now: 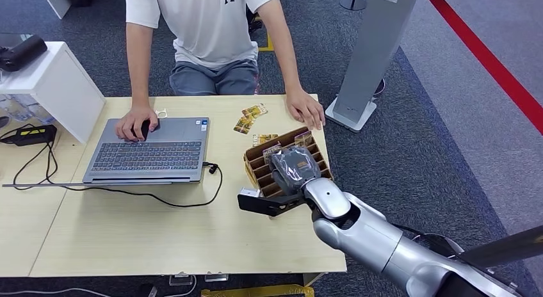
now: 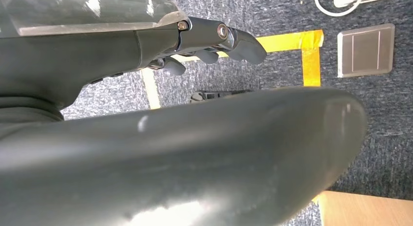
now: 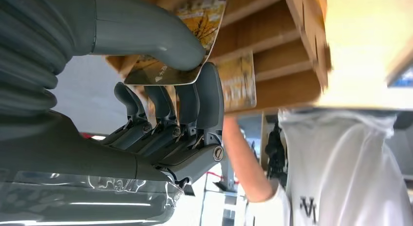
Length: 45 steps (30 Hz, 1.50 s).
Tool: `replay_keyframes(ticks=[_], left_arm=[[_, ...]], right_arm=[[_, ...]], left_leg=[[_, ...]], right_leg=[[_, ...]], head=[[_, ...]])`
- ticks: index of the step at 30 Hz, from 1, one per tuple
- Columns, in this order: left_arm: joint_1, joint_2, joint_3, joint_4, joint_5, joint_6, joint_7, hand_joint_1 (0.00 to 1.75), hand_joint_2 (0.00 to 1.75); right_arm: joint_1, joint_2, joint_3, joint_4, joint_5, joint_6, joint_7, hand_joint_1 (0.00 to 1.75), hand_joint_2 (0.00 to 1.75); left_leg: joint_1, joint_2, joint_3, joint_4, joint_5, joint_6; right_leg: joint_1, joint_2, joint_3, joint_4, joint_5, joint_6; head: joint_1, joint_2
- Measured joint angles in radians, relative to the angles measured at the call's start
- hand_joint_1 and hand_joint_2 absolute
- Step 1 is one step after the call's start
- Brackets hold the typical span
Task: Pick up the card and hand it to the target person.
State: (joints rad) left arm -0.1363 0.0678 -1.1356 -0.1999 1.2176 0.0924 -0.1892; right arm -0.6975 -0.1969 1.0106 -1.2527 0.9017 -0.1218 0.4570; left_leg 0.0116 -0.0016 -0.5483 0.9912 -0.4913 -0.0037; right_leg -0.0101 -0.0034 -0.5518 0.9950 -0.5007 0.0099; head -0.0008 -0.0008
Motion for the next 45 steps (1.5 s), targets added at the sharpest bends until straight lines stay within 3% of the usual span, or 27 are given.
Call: replay_keyframes(ticks=[12,23,27,28,29,32,33,35,45], left_arm=[[0.008,0.002,0.000,0.000,0.007,0.001,-0.001,0.00,0.00],[0.003,0.000,0.000,0.000,0.004,0.003,0.005,0.00,0.00],[-0.001,0.000,0.000,0.000,0.003,-0.005,0.006,0.00,1.75],[-0.002,0.000,0.000,0.000,0.002,-0.011,0.006,0.00,1.75],[-0.003,0.000,0.000,0.000,0.000,-0.018,0.006,0.00,1.31],[-0.004,0.000,0.000,0.000,-0.004,-0.031,0.002,0.00,0.00],[-0.005,0.000,0.000,0.000,-0.004,-0.032,-0.001,0.00,0.00],[-0.007,0.000,0.000,0.000,-0.004,-0.027,-0.004,0.00,0.00],[-0.001,0.001,0.000,0.000,0.009,-0.007,-0.002,0.00,0.00]], right_arm=[[-0.056,-0.035,-0.080,-0.280,0.087,-0.100,0.012,1.47,1.75],[-0.002,-0.032,-0.099,-0.310,0.177,-0.269,-0.038,1.47,1.75],[0.018,-0.033,-0.105,-0.295,0.179,-0.271,-0.035,1.30,1.75],[0.021,-0.033,-0.107,-0.291,0.178,-0.271,-0.035,1.22,1.75],[0.024,-0.033,-0.109,-0.288,0.178,-0.271,-0.035,1.09,1.75],[0.030,-0.033,-0.114,-0.279,0.175,-0.270,-0.035,0.37,1.75],[0.033,-0.033,-0.116,-0.278,0.170,-0.269,-0.034,0.18,1.75],[0.038,-0.033,-0.121,-0.276,0.153,-0.270,-0.032,0.05,1.75],[0.110,-0.039,-0.172,-0.269,-0.162,-0.332,-0.095,0.02,1.75]], left_leg=[[0.000,0.000,0.000,0.000,0.000,0.000],[0.000,0.000,0.000,0.000,0.000,0.000],[0.000,0.000,0.000,0.000,0.000,0.000],[0.000,0.000,-0.001,0.000,0.000,0.000],[0.000,0.000,-0.001,0.000,0.000,0.000],[0.000,0.000,-0.001,0.000,0.000,0.000],[0.000,0.000,-0.001,0.000,0.000,0.000],[0.000,0.000,-0.001,0.000,0.000,0.000],[0.000,0.000,-0.001,0.000,0.000,0.000]], right_leg=[[0.000,0.000,0.000,0.000,0.000,0.000],[0.000,0.000,0.000,0.000,0.000,0.000],[0.000,0.000,0.000,0.000,0.000,0.000],[0.000,0.000,0.000,0.000,0.000,0.000],[0.000,0.000,-0.001,0.000,0.000,0.000],[0.000,0.000,-0.001,0.000,0.000,0.000],[0.000,0.000,-0.001,0.000,0.000,0.000],[0.000,0.000,-0.001,0.000,0.000,0.000],[0.000,0.000,-0.001,0.000,0.000,0.000]], head=[[0.000,0.000],[0.000,0.000],[0.000,0.000],[0.001,0.000],[0.000,0.000],[0.000,0.000],[0.000,0.000],[0.000,0.000],[0.000,0.000]])
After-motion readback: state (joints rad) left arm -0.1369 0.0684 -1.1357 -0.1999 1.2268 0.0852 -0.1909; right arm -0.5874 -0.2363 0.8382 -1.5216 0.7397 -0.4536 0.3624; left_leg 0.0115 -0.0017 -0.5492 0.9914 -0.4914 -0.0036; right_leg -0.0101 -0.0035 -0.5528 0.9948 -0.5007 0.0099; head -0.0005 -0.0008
